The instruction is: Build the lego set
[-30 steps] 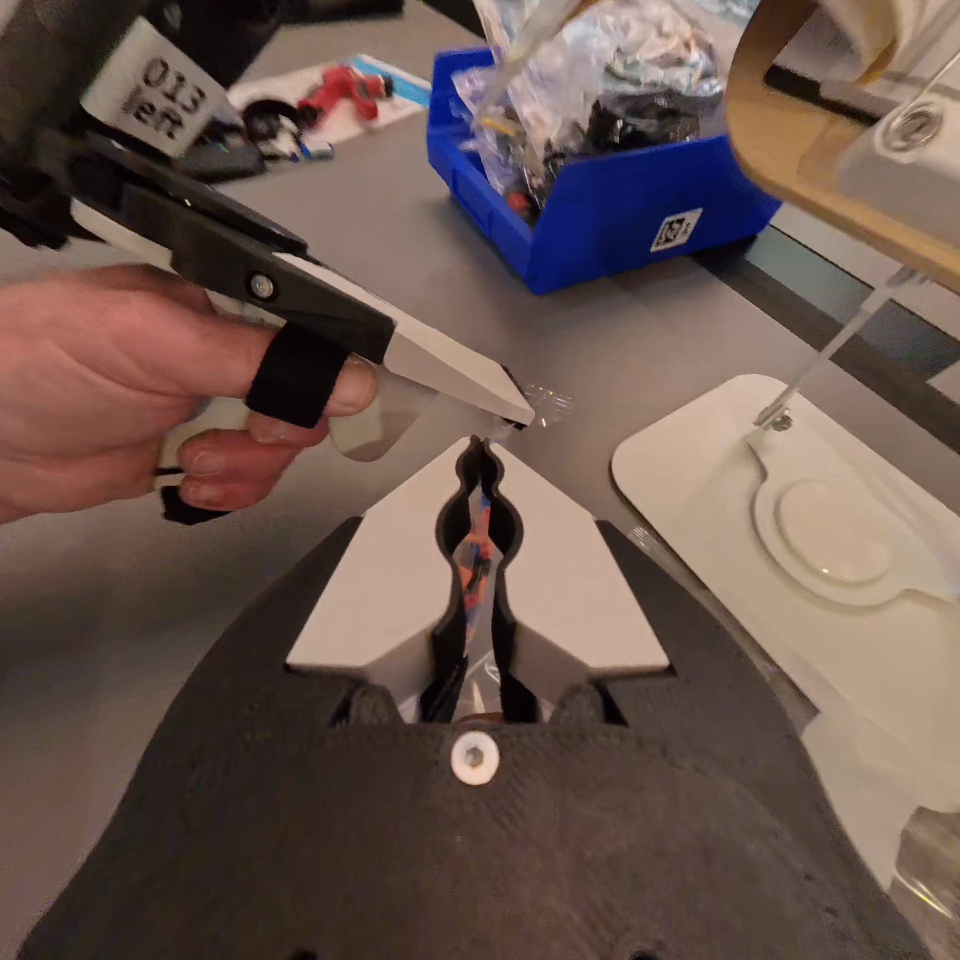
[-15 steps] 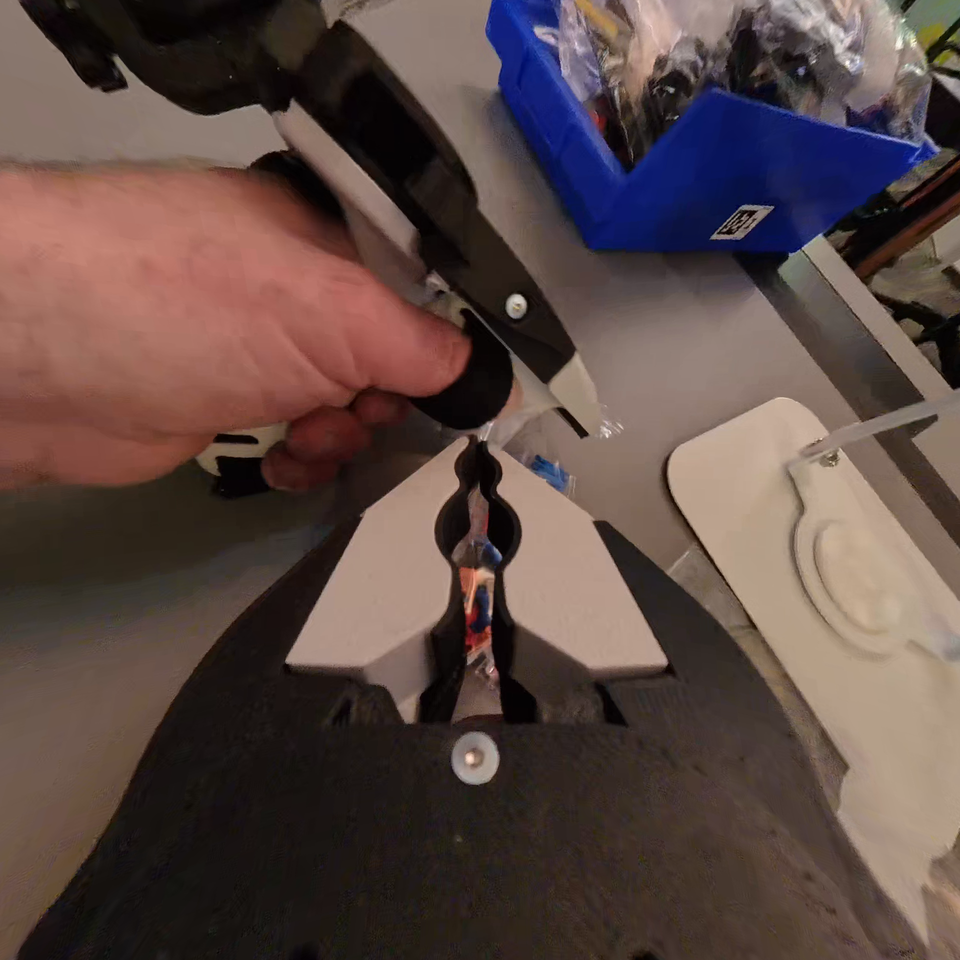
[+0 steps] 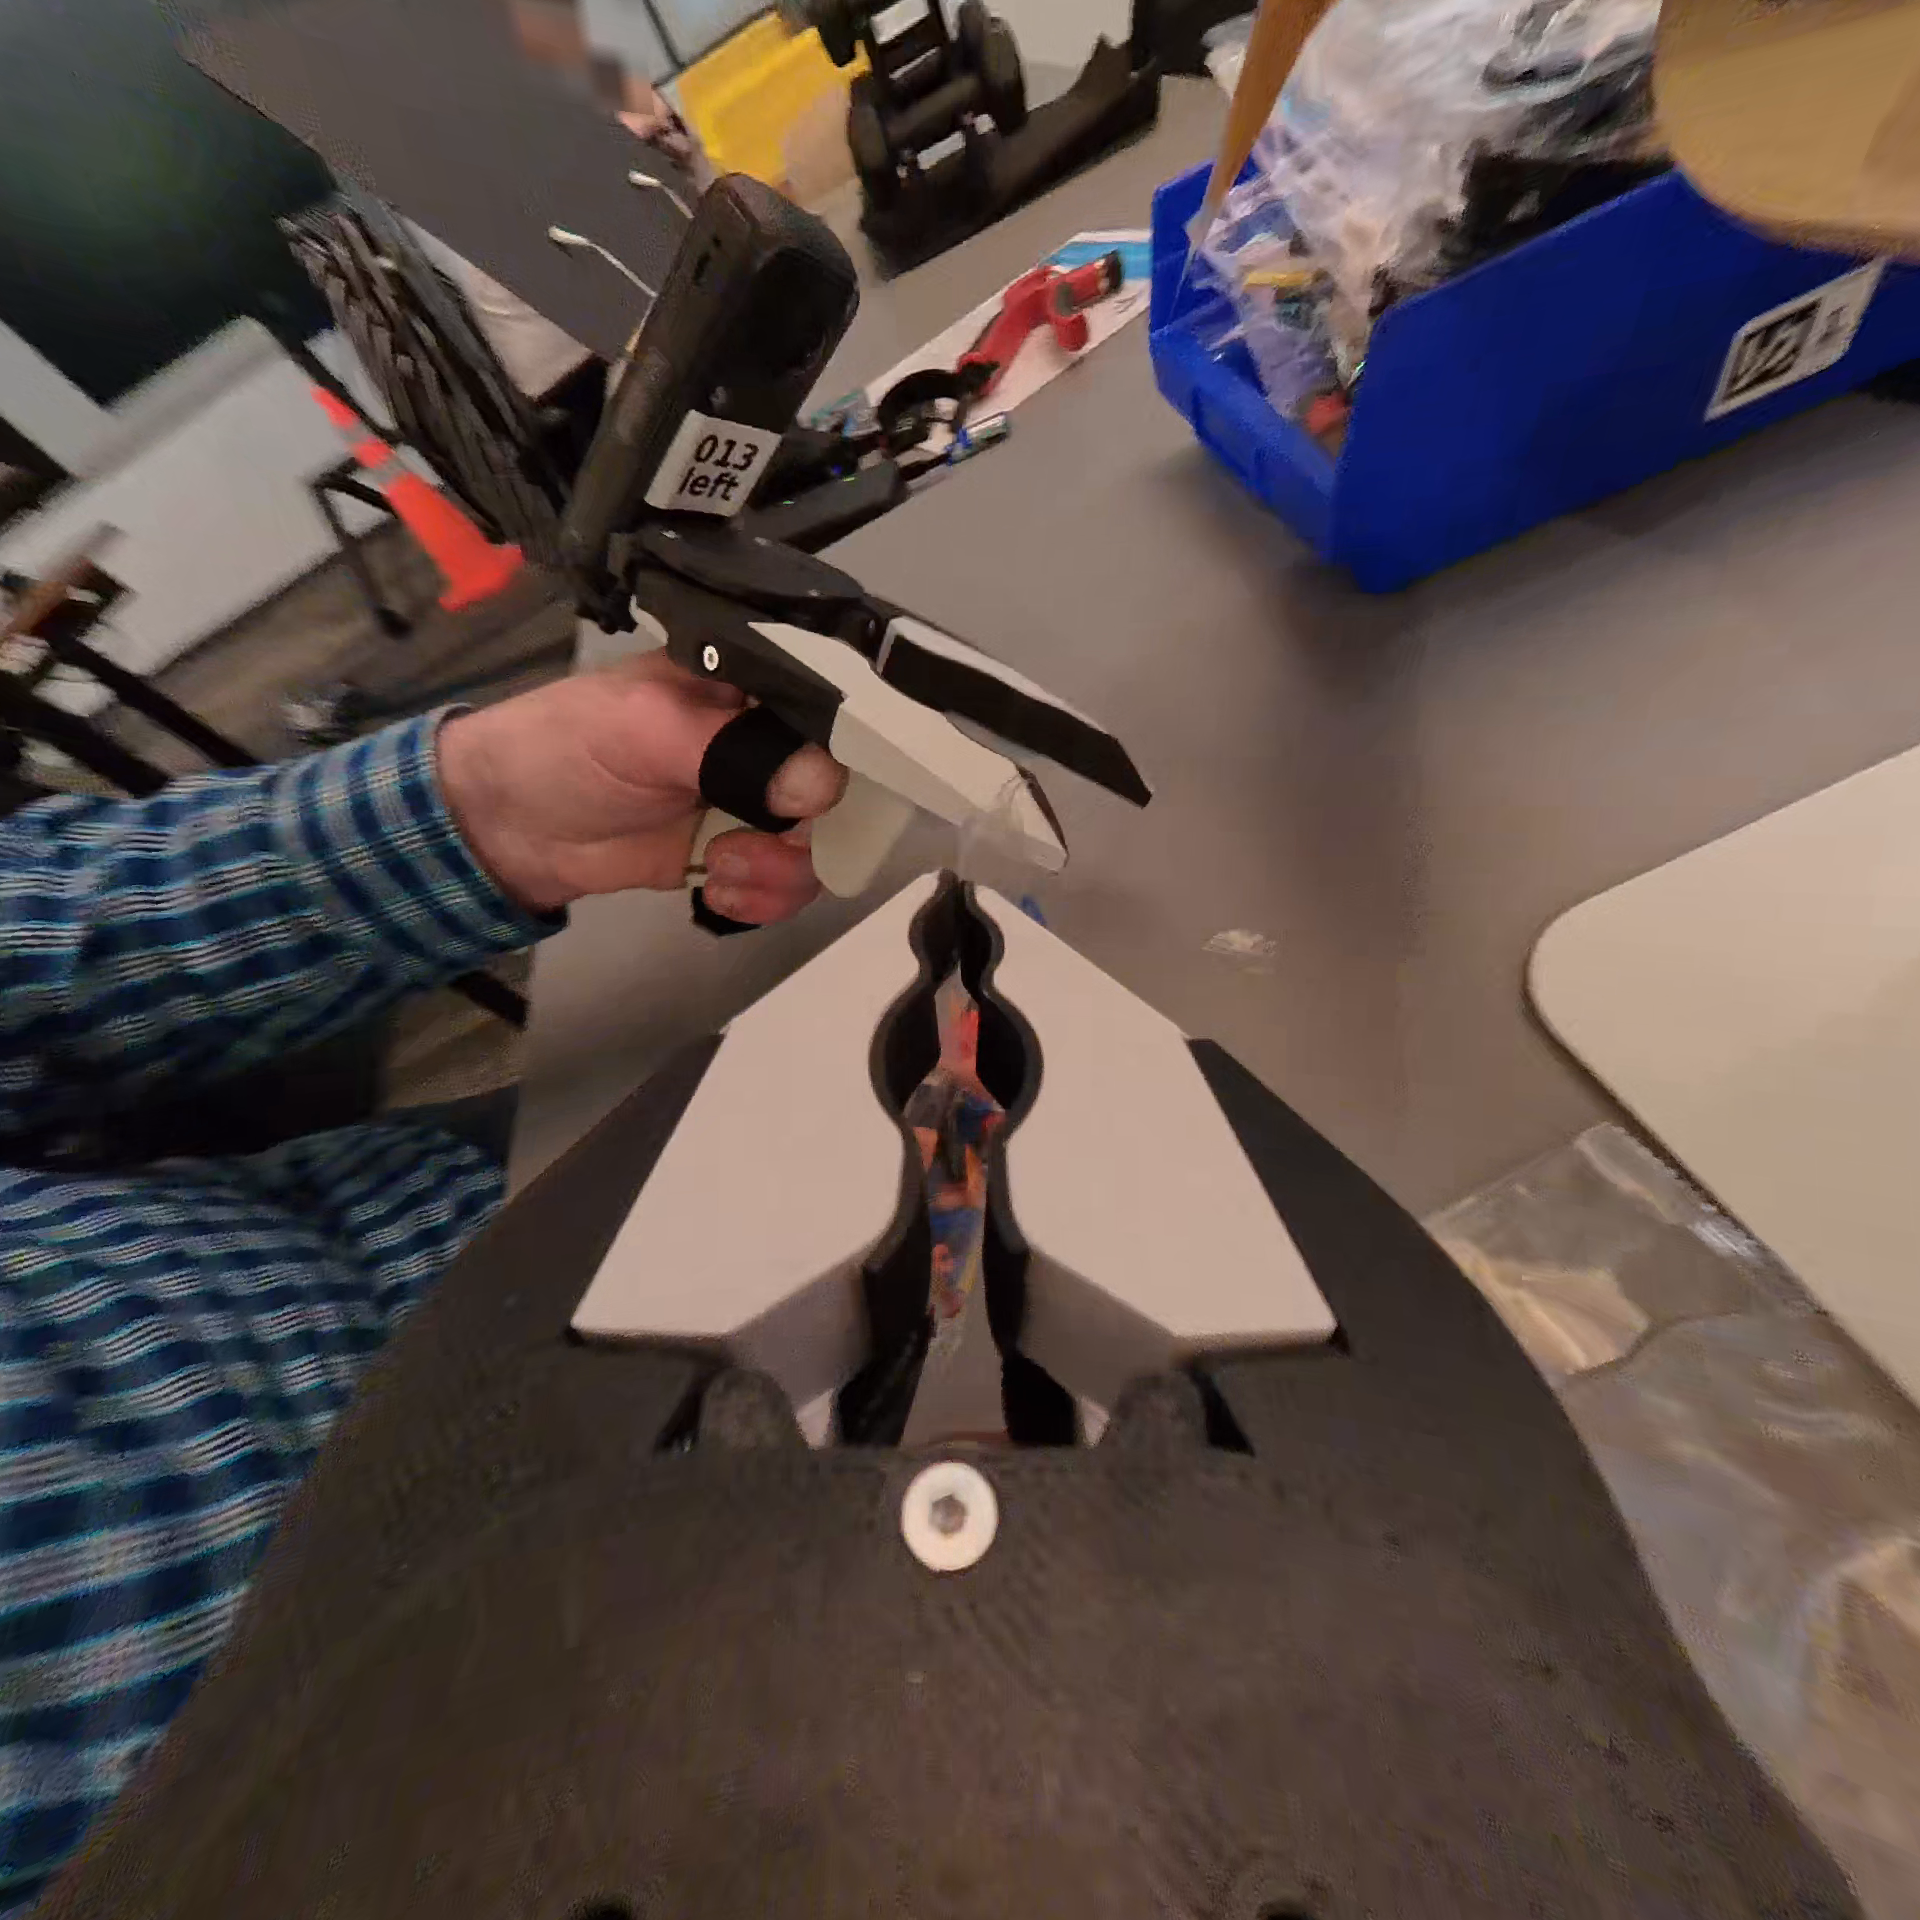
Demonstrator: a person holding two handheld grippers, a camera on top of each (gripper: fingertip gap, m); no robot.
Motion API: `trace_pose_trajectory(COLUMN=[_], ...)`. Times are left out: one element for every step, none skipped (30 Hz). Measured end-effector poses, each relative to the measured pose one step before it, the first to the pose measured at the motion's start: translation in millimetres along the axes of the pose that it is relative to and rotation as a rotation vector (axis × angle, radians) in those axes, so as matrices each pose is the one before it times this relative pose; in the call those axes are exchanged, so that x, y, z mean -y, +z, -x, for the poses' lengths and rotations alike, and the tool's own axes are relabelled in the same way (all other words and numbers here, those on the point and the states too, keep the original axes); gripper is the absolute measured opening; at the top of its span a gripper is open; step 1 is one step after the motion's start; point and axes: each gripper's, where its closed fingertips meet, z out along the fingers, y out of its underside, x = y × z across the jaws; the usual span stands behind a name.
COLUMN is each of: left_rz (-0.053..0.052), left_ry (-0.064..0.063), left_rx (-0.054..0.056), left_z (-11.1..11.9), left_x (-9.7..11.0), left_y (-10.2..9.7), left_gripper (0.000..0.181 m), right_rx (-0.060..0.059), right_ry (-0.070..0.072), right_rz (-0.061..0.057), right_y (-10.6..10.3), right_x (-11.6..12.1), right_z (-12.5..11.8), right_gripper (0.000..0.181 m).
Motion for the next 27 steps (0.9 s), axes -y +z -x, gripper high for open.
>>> trace_pose_trajectory(left_rz=[0.0104,0.0177,0.0174,0.0057,-0.0007,0.0150,0.0207,0.0091,-0.0025,-0.0121,-0.0120,0.0075,0.0229,0.0194,0.0131,-0.0084,-0.0195,-0.0121,-0.0072,-0.0124,-0.0058,0.0027,0.0043,0.0049,0.0069,0.0088,0.0112], left_ry=[0.0439,0.0605,0.0517,0.0336,0.0311,0.0235,0.0234,0.0192,0.0084,0.0093,0.0128,0.0276,0.0449,0.0287,0.0061,0.0041,0.0044,-0.0066,-0.0062,-0.0010,0.0026,0.0009,0.0043,-0.0055,-0.0088,0.0016,0.0084], left_rx=[0.0307,0.0322,0.0081,-0.0193,-0.0457,-0.0339,-0.0244,-0.0357,-0.0425,-0.0596,-0.0684,-0.0264,-0.0083,-0.0327,-0.0345,-0.0134,-0.0242,-0.0271,-0.0072,-0.0062,-0.0084,0.0145,0.0096,-0.0131,-0.0029,0.0132,0.0075], left_z=[3.20,2.71,-0.58,-3.93,-8.15,-6.51,-4.95,-6.41,-6.37,-9.39,-12.09,-6.75,-4.50,-7.68,-6.29,-2.28,-3.86,-3.73,-0.86,-1.58,-2.56,0.88,0.20,-2.95,-1.13,0.70,-0.61], left_x=[-1.11,-2.06,-2.16,-0.43,0.37,-2.27,-3.45,-2.31,-0.83,0.80,1.33,-0.82,-3.02,-3.10,-2.18,0.67,1.65,0.93,0.72,1.37,0.69,0.32,0.15,0.09,-0.21,-0.22,-0.42], left_y=[-2.75,-2.07,-1.43,-1.66,-1.58,-0.36,0.48,0.10,-0.09,0.29,1.98,4.93,6.44,6.85,6.26,4.15,2.18,0.82,0.18,-0.17,0.08,-0.10,-0.04,-0.13,-0.23,-0.29,-0.29], left_gripper=[0.087,0.096,0.100,0.099,0.092,0.088,0.090,0.089,0.089,0.085,0.080,0.079,0.076,0.070,0.059,0.045,0.031,0.022,0.014,0.008,0.006,0.005,0.005,0.005,0.005,0.005,0.004], right_rx=[0.0371,0.0217,0.0216,0.0331,0.0155,0.0096,0.0169,0.0163,0.0163,0.0241,0.0290,0.0330,0.0308,0.0177,0.0194,0.0245,0.0116,0.0027,-0.0010,-0.0125,-0.0069,-0.0064,-0.0091,-0.0154,-0.0276,-0.0400,-0.0353], right_ry=[0.0287,0.0199,0.0209,0.0261,0.0170,0.0132,0.0101,0.0097,0.0077,0.0062,0.0102,0.0171,0.0157,0.0102,0.0124,0.0136,0.0089,0.0117,0.0104,0.0054,-0.0013,-0.0039,-0.0022,-0.0073,-0.0222,-0.0361,-0.0436], right_rz=[0.0099,0.0074,0.0100,0.0090,-0.0036,0.0046,0.0099,0.0011,0.0026,0.0085,0.0000,-0.0035,-0.0028,-0.0053,-0.0049,0.0026,-0.0013,0.0005,0.0033,-0.0061,-0.0104,-0.0040,-0.0107,-0.0068,0.0046,0.0104,0.0087], right_y=[-1.72,-1.31,-0.73,-0.23,-0.72,-0.49,-0.44,-0.80,-0.77,-0.34,-0.24,0.07,0.30,0.06,-0.05,0.25,-0.10,-0.58,-0.87,-1.30,-1.41,-1.05,-1.29,-1.72,-1.96,-2.28,-2.47], right_x=[-2.58,-2.98,-3.67,-3.50,-1.65,-2.57,-2.87,-1.08,-1.04,-1.66,-0.10,0.63,0.93,1.47,1.57,0.48,0.73,0.10,-0.67,0.55,1.14,0.41,1.72,1.72,0.61,0.30,1.00], right_z=[0.02,-1.38,-1.21,0.47,-1.49,-1.94,-0.16,0.43,0.80,2.16,2.96,3.15,2.95,1.50,2.03,2.87,1.18,-0.56,-1.35,-3.19,-1.96,-1.34,-1.42,-1.64,-2.23,-2.46,-0.23], right_gripper=[0.000,0.000,0.000,0.000,0.000,0.000,0.000,0.000,0.000,0.000,0.000,0.000,0.000,0.000,0.000,0.000,0.000,0.000,0.000,0.000,0.000,0.000,0.002,0.011,0.016,0.019,0.021])
